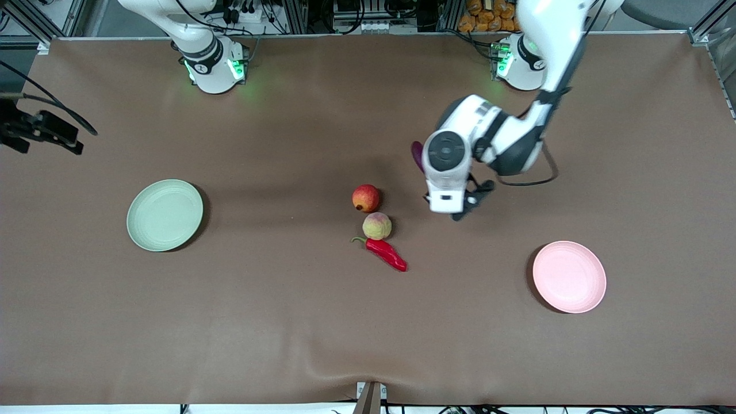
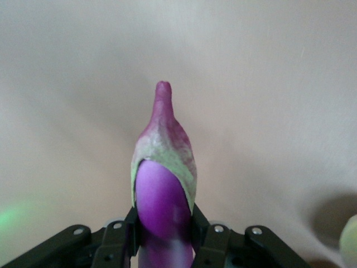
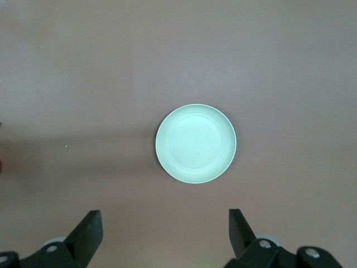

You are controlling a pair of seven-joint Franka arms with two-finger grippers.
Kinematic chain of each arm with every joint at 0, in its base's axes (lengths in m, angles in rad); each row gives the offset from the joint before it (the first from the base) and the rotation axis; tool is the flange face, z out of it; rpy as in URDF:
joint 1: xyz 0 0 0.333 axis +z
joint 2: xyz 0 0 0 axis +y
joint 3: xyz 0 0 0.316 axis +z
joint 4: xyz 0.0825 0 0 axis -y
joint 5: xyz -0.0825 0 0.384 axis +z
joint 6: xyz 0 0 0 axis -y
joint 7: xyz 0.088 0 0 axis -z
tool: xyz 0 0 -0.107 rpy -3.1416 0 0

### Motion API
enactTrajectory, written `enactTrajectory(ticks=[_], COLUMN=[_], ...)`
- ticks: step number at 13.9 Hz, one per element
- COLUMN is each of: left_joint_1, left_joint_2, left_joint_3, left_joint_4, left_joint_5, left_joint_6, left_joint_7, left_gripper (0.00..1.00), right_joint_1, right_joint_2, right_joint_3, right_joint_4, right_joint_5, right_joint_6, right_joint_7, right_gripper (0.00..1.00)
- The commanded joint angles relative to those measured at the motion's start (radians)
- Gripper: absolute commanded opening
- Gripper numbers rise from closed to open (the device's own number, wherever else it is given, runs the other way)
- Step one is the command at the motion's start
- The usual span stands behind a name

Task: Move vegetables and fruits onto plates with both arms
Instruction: 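Lift the eggplant with the left gripper while the right gripper moves out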

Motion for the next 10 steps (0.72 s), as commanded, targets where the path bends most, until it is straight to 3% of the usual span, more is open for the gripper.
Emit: enactTrajectory(ticks=[1, 4, 6, 10], left_joint_1=[0.109, 0.218, 0.292, 0.41], left_joint_2=[-0.006, -0.004, 0.006, 0.049], left_joint_3=[-0.007, -0.007, -0.008, -0.008], left_joint_4=[0.084, 0.119, 0.125, 0.159], left_joint_5=[0.021, 0.079, 0.152, 0.215], left_joint_6=[-0.071, -0.073, -0.068, -0.033], left_joint_7=[0.124, 0.261, 0.351, 0.57], left_gripper=[0.0, 0.0, 0.0, 0.0], right_joint_1=[0.019, 0.083, 0.153, 0.235], right_joint_2=[0.092, 0.134, 0.163, 0.252], right_joint_3=[-0.003, -0.002, 0.001, 0.003], right_joint_4=[0.029, 0.029, 0.035, 0.035], right_joint_5=[-0.006, 0.005, 0.016, 0.209], right_joint_6=[0.003, 0.006, 0.096, 0.294], right_joint_7=[-0.011, 0.001, 0.019, 0.229], right_gripper=[1.0, 1.0, 1.0, 1.0])
